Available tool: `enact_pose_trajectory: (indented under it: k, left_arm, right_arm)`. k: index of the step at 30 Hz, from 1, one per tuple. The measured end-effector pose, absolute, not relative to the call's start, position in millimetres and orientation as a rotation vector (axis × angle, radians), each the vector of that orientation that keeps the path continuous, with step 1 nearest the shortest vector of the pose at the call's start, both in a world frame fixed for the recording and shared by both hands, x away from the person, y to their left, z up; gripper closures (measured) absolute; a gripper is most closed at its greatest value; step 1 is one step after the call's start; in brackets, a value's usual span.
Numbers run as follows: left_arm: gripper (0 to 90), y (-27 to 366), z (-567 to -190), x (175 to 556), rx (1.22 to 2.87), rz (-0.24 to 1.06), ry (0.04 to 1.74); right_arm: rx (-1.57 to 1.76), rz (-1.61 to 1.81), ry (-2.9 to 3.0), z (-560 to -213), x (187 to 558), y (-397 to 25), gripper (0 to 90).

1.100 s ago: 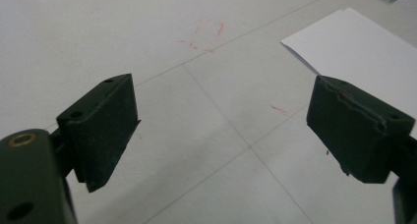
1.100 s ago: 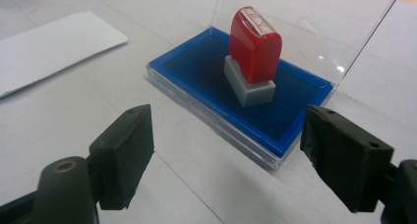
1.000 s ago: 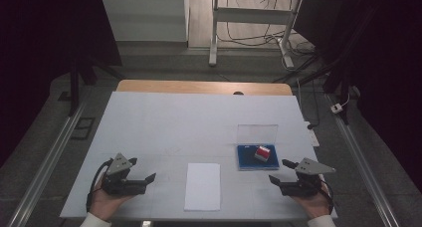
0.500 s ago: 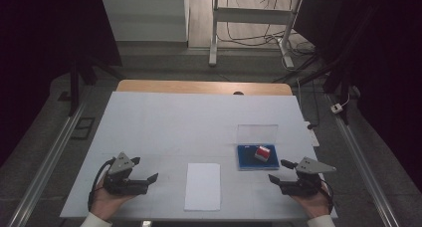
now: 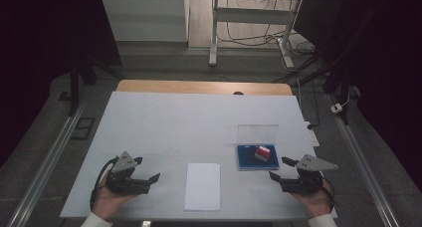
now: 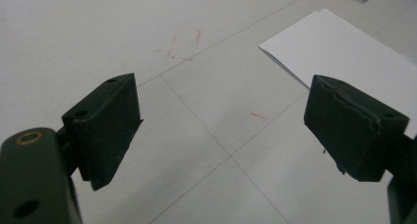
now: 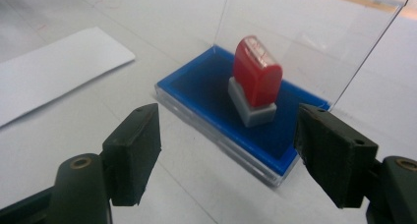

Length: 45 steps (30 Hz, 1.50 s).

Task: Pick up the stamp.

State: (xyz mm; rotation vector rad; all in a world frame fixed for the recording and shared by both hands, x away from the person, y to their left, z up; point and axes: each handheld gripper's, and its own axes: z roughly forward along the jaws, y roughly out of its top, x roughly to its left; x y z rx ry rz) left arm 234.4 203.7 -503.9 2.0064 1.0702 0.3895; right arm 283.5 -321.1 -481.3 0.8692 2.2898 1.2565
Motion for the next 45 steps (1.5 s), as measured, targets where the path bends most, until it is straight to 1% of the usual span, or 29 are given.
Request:
enact_pose_trajectory:
  k: [9, 12, 25, 30, 36, 45]
  left_arm:
    - [14.3, 204, -504, 235, 2.015, 0.387, 1.082]
    - [15.0, 203, -505, 235, 2.019, 0.383, 1.079]
    - [15.5, 202, -506, 238, 2.015, 0.392, 1.086]
    - [15.6, 203, -507, 239, 2.015, 0.392, 1.096]
    - [15.7, 202, -508, 239, 2.025, 0.391, 1.093]
    - [15.6, 205, -510, 238, 2.023, 0.393, 1.105]
  right_arm:
    - [0.867, 1.255, 2.269, -460, 290, -322, 27.2]
    - [0.85, 1.235, 2.316, -451, 298, -320, 28.2]
    - [0.831, 1.149, 2.386, -428, 325, -301, 29.4]
    - [0.832, 1.131, 2.405, -424, 333, -295, 29.7]
    - [0.849, 1.081, 2.476, -426, 359, -280, 30.0]
    - [0.834, 1.031, 2.52, -437, 366, -276, 31.2]
